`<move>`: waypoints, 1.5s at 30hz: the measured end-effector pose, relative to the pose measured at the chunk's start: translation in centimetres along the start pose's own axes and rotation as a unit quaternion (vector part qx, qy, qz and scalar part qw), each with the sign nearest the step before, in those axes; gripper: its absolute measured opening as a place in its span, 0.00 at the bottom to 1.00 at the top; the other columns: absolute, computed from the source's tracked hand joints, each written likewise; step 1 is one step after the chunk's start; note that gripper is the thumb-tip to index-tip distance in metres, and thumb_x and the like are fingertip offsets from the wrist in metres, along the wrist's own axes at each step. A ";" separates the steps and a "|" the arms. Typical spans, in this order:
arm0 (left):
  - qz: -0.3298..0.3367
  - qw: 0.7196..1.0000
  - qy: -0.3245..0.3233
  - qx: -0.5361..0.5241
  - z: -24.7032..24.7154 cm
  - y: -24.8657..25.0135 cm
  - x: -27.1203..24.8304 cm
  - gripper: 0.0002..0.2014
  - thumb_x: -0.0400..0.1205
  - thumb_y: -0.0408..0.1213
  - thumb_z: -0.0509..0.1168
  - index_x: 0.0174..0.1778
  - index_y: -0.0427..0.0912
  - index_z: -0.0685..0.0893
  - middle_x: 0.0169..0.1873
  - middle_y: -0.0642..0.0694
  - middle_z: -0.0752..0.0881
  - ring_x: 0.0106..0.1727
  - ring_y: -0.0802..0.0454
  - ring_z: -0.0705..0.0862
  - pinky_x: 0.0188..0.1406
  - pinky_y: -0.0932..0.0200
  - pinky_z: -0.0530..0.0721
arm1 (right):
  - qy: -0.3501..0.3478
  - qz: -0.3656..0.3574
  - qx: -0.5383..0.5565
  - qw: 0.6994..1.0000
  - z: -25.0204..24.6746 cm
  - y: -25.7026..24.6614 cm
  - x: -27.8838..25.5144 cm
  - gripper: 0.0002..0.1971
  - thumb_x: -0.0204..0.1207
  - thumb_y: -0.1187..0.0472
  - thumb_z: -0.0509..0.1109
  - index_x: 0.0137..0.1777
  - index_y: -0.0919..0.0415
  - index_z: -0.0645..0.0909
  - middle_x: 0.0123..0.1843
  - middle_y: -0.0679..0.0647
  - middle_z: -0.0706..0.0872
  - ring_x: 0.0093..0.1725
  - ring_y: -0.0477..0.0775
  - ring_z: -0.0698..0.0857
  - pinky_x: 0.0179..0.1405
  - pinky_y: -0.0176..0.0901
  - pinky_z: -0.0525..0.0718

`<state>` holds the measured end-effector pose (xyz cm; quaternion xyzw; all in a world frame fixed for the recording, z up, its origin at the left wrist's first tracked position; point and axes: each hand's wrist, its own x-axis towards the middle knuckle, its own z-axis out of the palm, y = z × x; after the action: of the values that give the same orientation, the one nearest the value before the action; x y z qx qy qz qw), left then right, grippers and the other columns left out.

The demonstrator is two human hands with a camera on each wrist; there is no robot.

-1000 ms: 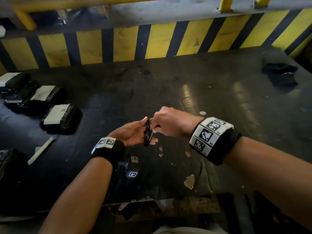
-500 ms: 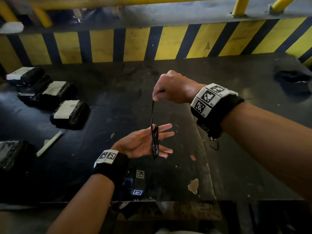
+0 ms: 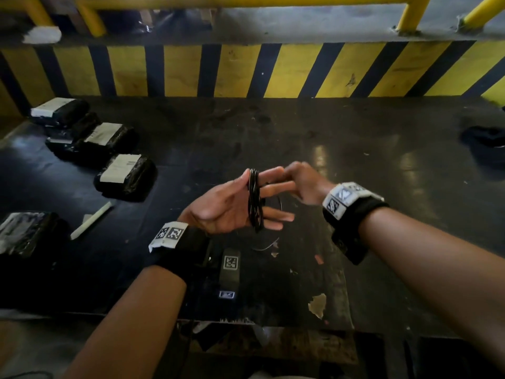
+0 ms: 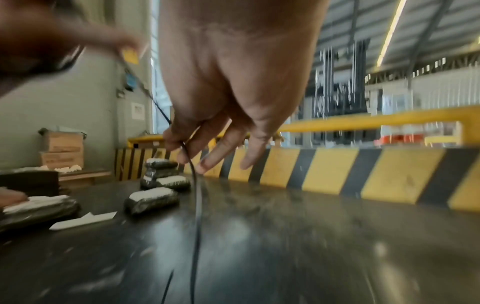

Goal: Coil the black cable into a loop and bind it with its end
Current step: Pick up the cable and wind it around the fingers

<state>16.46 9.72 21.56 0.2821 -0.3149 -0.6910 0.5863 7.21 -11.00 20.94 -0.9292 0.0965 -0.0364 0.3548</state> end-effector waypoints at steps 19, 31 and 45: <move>-0.066 0.971 0.224 0.045 -7.1 -0.5 3.8 0.25 0.90 0.53 0.51 0.82 0.51 0.73 0.84 0.36 0.64 0.72 0.24 0.79 0.68 0.31 0.83 | -0.118 -0.021 -0.123 0.985 2.9 -2.4 -5.3 0.11 0.86 0.57 0.66 0.42 0.50 0.85 0.41 0.46 0.86 0.39 0.45 0.86 0.49 0.49 0.87; -0.147 0.978 0.144 0.044 -6.0 -4.6 3.2 0.28 0.86 0.54 0.58 0.84 0.50 0.72 0.88 0.45 0.62 0.76 0.18 0.72 0.72 0.29 0.77 | -0.073 -0.064 -0.358 0.929 -4.9 -6.6 -0.3 0.12 0.80 0.55 0.64 0.51 0.50 0.90 0.54 0.55 0.91 0.51 0.66 0.89 0.55 0.61 0.87; -0.119 0.974 0.195 -0.013 -6.1 -5.3 -1.1 0.25 0.86 0.55 0.58 0.79 0.54 0.78 0.88 0.42 0.61 0.74 0.20 0.76 0.74 0.29 0.76 | -0.106 -0.152 -0.292 0.938 -3.7 -6.2 0.7 0.08 0.81 0.58 0.73 0.53 0.51 0.93 0.54 0.48 0.93 0.53 0.56 0.92 0.55 0.56 0.89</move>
<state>17.93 10.77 13.57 0.4390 -0.1496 -0.6917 0.5536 8.36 -9.03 27.79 -0.9940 -0.0779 0.0390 0.0666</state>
